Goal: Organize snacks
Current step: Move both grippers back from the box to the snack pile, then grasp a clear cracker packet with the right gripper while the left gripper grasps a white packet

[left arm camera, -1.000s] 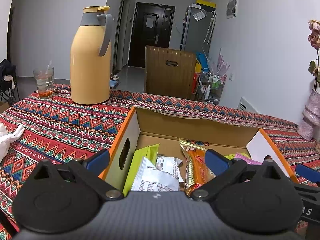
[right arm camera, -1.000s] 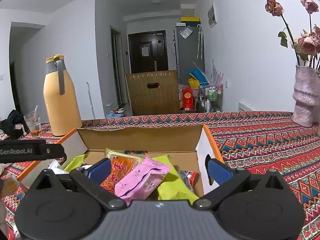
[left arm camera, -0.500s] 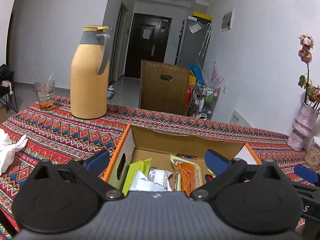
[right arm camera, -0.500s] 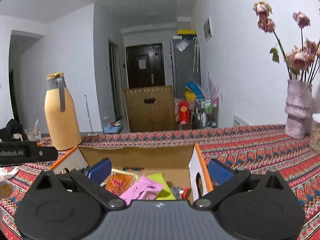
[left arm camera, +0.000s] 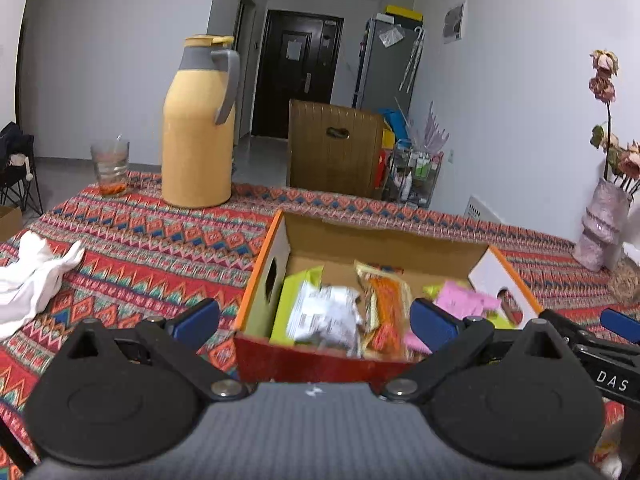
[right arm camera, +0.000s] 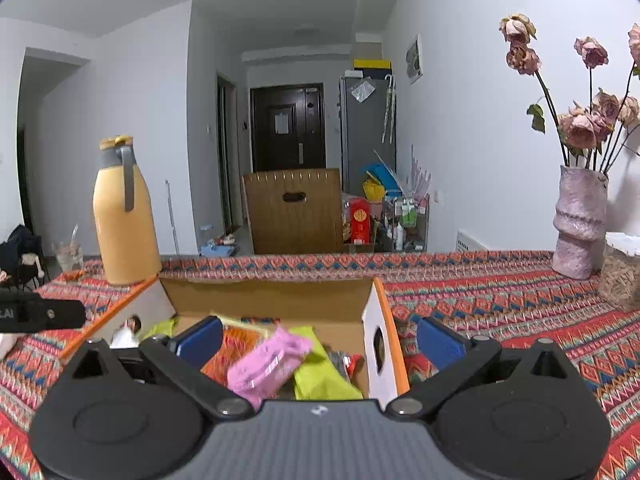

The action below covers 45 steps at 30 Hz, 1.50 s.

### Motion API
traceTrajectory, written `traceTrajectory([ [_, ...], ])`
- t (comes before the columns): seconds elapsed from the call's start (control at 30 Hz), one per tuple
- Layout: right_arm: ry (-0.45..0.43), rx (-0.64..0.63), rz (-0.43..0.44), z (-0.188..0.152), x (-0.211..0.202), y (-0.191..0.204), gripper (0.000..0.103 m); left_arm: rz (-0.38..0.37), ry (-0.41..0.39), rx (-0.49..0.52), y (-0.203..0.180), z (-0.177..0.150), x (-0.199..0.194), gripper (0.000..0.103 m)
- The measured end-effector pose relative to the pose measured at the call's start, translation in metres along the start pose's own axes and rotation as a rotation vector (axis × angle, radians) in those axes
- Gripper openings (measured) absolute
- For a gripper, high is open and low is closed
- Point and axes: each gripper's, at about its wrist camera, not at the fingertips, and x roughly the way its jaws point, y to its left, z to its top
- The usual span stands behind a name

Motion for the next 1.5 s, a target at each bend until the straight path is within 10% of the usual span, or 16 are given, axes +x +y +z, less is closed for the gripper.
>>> traceTrajectory([
  [0.63,0.219,0.018,-0.058,-0.083,-0.052,-0.031,0.103,0.03,0.063,0.058,0.028,-0.084,-0.024,0.103],
  [1.13,0.335,0.107,-0.135,-0.089,-0.02,-0.072,0.102,0.01,0.069,0.015,0.037,-0.088,-0.021,0.103],
  [1.5,0.301,0.05,-0.116,-0.099,-0.018,-0.062,0.058,0.006,0.074,0.0,0.039,-0.088,-0.02,0.103],
])
